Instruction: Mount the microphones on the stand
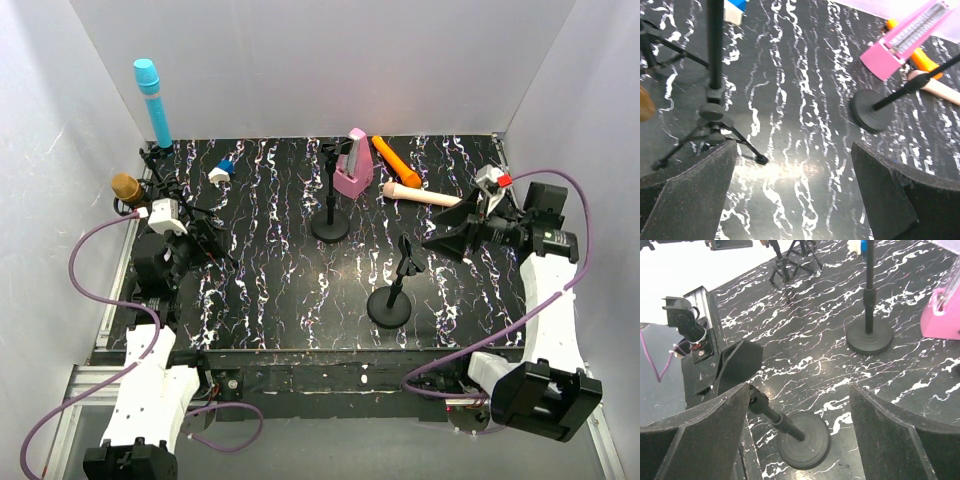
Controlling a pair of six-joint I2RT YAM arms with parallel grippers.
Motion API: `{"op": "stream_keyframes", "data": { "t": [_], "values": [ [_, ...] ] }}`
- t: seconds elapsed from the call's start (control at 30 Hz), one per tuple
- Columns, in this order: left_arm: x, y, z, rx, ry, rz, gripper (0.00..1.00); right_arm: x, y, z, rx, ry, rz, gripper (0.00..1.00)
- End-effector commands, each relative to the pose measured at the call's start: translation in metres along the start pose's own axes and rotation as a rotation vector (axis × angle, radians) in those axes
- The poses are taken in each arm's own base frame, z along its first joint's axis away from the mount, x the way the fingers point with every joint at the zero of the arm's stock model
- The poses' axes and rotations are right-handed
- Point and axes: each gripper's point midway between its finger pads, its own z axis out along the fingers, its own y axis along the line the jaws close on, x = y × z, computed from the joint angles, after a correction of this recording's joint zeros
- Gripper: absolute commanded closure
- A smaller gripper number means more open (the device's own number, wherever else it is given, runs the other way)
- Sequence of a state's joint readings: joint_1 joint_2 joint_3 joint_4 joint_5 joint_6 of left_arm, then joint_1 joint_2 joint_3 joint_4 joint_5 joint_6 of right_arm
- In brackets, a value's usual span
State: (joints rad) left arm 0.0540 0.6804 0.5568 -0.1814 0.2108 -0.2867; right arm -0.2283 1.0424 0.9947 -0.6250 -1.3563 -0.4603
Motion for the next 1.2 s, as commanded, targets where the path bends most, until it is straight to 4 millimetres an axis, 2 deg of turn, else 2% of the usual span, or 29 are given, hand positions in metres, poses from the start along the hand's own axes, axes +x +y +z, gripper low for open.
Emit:
{"op": "stream_keyframes", "data": {
  "t": [0.0,0.13,0.27,0.33,0.53,0.7,0.77,0.9,0.97,1.07,1.17],
  "values": [
    [0.006,-0.029,-0.017,0.084,0.099,-0.104,0.02,-0.019,0.006,-0.006,0.013,0.037,-0.050,0.13],
    [0.009,-0.052,-0.023,0.175,0.161,-0.187,0.02,-0.019,-0.002,-0.011,0.074,0.102,-0.015,0.14],
    [0.017,-0.084,-0.030,0.331,0.275,-0.302,0.02,-0.014,-0.056,-0.023,0.358,0.161,0.081,0.16],
    [0.019,-0.097,-0.036,0.404,0.320,-0.330,0.02,-0.011,-0.073,-0.030,0.442,0.180,0.083,0.16],
    [0.029,-0.129,-0.055,0.535,0.375,-0.287,0.02,-0.003,-0.100,-0.033,0.483,0.241,0.135,0.17],
    [0.053,-0.144,-0.057,0.583,0.435,-0.245,0.02,0.013,-0.130,-0.038,0.526,0.313,0.179,0.17],
    [0.065,-0.150,-0.055,0.605,0.460,-0.223,0.02,0.017,-0.144,-0.039,0.541,0.346,0.215,0.17],
    [0.084,-0.170,-0.054,0.680,0.474,-0.135,0.02,0.021,-0.153,-0.036,0.504,0.386,0.300,0.17],
    [0.089,-0.186,-0.056,0.742,0.442,-0.062,0.02,0.027,-0.155,-0.033,0.485,0.388,0.307,0.17],
    [0.093,-0.222,-0.066,0.905,0.326,0.085,0.04,0.034,-0.161,-0.030,0.468,0.380,0.293,0.17],
    [0.109,-0.254,-0.077,1.065,0.210,0.252,0.05,0.036,-0.162,-0.024,0.428,0.368,0.294,0.16]
  ]
}}
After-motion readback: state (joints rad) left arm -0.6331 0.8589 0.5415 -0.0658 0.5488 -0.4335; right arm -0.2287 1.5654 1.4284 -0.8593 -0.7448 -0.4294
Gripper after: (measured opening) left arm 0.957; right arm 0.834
